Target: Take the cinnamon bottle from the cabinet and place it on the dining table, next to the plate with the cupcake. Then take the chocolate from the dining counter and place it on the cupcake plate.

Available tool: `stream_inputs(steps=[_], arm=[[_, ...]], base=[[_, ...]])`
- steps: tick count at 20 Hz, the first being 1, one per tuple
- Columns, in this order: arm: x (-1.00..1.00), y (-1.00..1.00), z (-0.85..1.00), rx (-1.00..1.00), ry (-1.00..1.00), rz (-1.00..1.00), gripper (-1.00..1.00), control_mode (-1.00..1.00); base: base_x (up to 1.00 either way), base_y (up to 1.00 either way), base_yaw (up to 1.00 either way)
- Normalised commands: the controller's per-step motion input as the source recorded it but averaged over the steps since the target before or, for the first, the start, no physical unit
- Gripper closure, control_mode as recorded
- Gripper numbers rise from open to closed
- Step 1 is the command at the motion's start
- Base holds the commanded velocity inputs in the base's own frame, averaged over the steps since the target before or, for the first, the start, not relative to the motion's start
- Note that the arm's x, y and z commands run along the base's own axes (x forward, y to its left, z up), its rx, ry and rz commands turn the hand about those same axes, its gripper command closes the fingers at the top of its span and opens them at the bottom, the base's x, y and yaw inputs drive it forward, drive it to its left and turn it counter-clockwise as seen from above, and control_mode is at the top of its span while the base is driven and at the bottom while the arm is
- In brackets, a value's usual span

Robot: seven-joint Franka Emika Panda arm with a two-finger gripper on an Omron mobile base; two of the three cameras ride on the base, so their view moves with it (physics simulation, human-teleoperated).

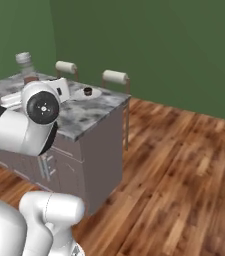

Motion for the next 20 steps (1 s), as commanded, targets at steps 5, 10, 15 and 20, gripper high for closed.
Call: stream_inputs(steps=[5, 10, 15, 20], arm=[[0.0, 0.0, 0.0, 0.0, 0.0, 0.0, 1.0, 1.0], [0.0, 0.0, 0.0, 0.0, 0.0, 0.0, 1.0, 1.0], [0.0, 0.0, 0.0, 0.0, 0.0, 0.0, 1.0, 1.0], [0.0, 0.0, 0.0, 0.0, 0.0, 0.0, 1.0, 1.0]], base=[[0.89, -0.19, 0.07], [0.87, -0.27, 0.05], [0.88, -0.26, 0.03], [0.89, -0.28, 0.04]])
